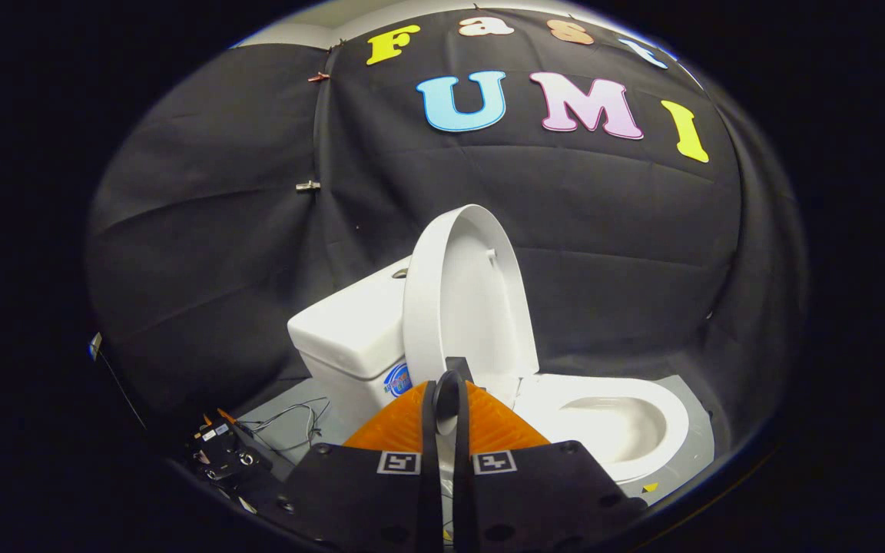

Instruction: Open the toilet lid.

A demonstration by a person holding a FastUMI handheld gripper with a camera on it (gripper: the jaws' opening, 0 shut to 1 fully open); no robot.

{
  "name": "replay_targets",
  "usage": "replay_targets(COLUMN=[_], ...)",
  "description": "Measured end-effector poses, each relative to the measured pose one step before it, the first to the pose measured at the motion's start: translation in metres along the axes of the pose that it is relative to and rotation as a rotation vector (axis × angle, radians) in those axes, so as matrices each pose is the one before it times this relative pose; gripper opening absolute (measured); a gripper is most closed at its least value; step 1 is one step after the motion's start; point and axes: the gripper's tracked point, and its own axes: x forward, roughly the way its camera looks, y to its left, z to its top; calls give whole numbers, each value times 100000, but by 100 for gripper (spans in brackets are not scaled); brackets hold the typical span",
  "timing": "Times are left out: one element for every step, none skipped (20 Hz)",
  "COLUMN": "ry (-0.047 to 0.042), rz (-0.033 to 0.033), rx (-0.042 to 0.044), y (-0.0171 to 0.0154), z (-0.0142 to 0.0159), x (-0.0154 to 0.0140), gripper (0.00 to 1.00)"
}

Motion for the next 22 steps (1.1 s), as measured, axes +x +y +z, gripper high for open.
replay_targets(ry=[-17,-16,1489,1377,712,-686,-1609,-1809,-1745,-1675,-1712,-1786,-2331,-2453,-2369,-2001,-1937,-1996,-2187,-2422,-2983,-3209], rz=[-256,1908,4341,283,-587,-772,924,-164,-399,-109,280,-155,-142,-151,-763,-1175,-965,-865,-539,-541,-359,2], rx=[-812,-159,685,-389,-210,413,539,97,-373,-545,-711,-861,-611,-433,-412,-452,-606,-786,-776,-871,-362,108], y=[28,343,894,-28,-319,-346,-48,97,-71,-118,-75,-141,-216,-287,-360,-460,-440,-438,-403,-412,-493,-440], z=[3,-13,-370,-270,-194,372,451,799,686,674,884,998,1200,1163,1421,1199,1326,1395,1446,1615,1656,1763], x=[-3,-103,-44,292,-482,-310,-696,-35,-616,-468,-466,-677,-686,-685,-700,-732,-682,-808,-825,-892,-860,-833], gripper=[10,10,10,28,46,64,82,99,99,99,100,100,99,99,99,99,99,99,99,99,99,99])
